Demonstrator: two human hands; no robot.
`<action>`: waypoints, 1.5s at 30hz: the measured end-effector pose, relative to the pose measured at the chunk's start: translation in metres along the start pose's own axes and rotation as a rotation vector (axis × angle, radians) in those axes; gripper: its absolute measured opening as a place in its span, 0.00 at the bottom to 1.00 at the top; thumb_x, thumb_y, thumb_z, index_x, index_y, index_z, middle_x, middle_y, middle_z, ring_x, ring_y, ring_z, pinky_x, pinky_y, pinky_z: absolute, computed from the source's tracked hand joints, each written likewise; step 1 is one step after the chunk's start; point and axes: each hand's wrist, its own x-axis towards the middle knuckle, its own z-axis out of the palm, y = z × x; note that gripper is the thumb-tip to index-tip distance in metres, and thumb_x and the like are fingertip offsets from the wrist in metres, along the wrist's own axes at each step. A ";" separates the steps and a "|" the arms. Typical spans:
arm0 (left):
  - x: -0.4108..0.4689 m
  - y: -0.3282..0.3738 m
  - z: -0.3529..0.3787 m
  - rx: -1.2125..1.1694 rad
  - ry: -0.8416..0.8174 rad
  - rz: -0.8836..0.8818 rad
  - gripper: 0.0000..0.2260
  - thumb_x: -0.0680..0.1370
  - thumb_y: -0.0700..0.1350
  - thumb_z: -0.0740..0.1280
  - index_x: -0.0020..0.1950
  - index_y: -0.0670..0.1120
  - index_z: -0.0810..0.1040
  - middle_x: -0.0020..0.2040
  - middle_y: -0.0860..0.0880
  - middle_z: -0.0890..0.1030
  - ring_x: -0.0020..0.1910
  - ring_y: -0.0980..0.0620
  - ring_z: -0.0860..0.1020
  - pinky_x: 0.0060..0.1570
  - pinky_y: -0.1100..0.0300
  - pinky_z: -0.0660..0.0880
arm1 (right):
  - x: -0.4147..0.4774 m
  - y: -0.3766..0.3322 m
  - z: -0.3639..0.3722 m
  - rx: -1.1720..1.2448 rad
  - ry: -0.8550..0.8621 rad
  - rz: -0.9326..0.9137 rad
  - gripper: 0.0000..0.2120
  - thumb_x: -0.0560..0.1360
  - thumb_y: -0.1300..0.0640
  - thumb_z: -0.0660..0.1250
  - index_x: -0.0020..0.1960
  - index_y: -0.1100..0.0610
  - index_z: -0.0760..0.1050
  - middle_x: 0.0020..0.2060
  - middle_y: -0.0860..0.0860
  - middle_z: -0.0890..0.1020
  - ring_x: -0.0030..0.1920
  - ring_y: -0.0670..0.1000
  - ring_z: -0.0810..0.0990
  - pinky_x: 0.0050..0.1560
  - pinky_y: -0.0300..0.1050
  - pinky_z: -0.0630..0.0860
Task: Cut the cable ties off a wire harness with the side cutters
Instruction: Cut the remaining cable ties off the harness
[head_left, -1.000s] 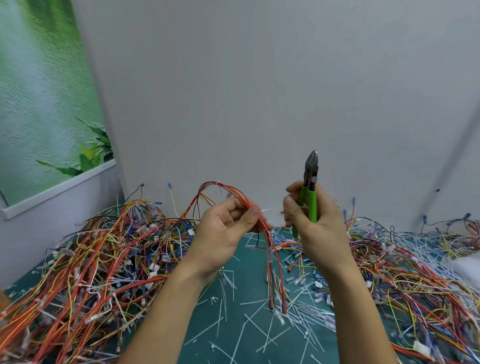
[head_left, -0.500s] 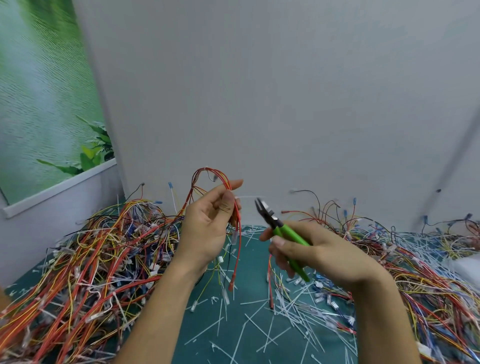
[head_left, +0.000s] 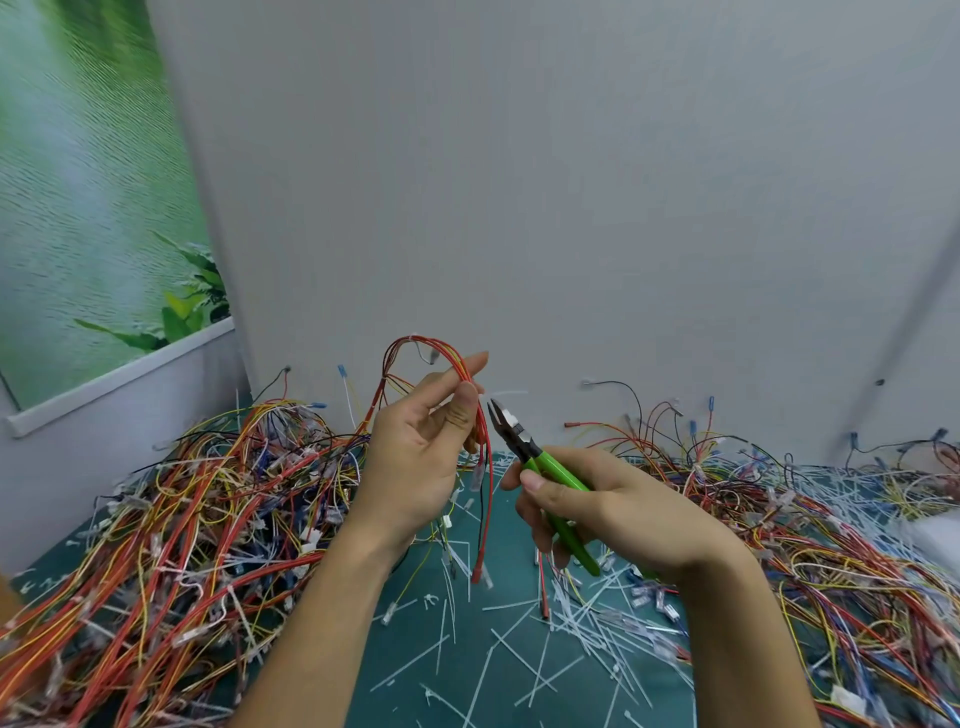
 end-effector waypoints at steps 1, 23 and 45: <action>0.000 0.000 0.000 0.002 -0.005 0.002 0.14 0.81 0.53 0.64 0.66 0.58 0.79 0.65 0.62 0.80 0.65 0.66 0.76 0.59 0.72 0.72 | 0.000 0.000 0.000 0.000 -0.005 -0.004 0.10 0.85 0.55 0.62 0.60 0.59 0.78 0.41 0.52 0.78 0.41 0.50 0.80 0.44 0.48 0.80; 0.000 -0.001 0.002 -0.089 -0.038 -0.045 0.16 0.77 0.50 0.69 0.65 0.52 0.80 0.62 0.52 0.83 0.56 0.61 0.82 0.53 0.69 0.76 | 0.009 -0.001 0.009 -0.027 0.090 -0.117 0.10 0.85 0.56 0.64 0.47 0.58 0.74 0.35 0.54 0.74 0.35 0.53 0.75 0.36 0.50 0.74; -0.001 0.006 0.001 -0.208 -0.066 -0.069 0.17 0.76 0.56 0.69 0.64 0.57 0.82 0.60 0.49 0.84 0.58 0.54 0.82 0.57 0.62 0.77 | 0.013 -0.004 0.017 0.130 0.088 -0.108 0.11 0.84 0.59 0.64 0.43 0.55 0.74 0.33 0.53 0.74 0.31 0.51 0.70 0.29 0.44 0.68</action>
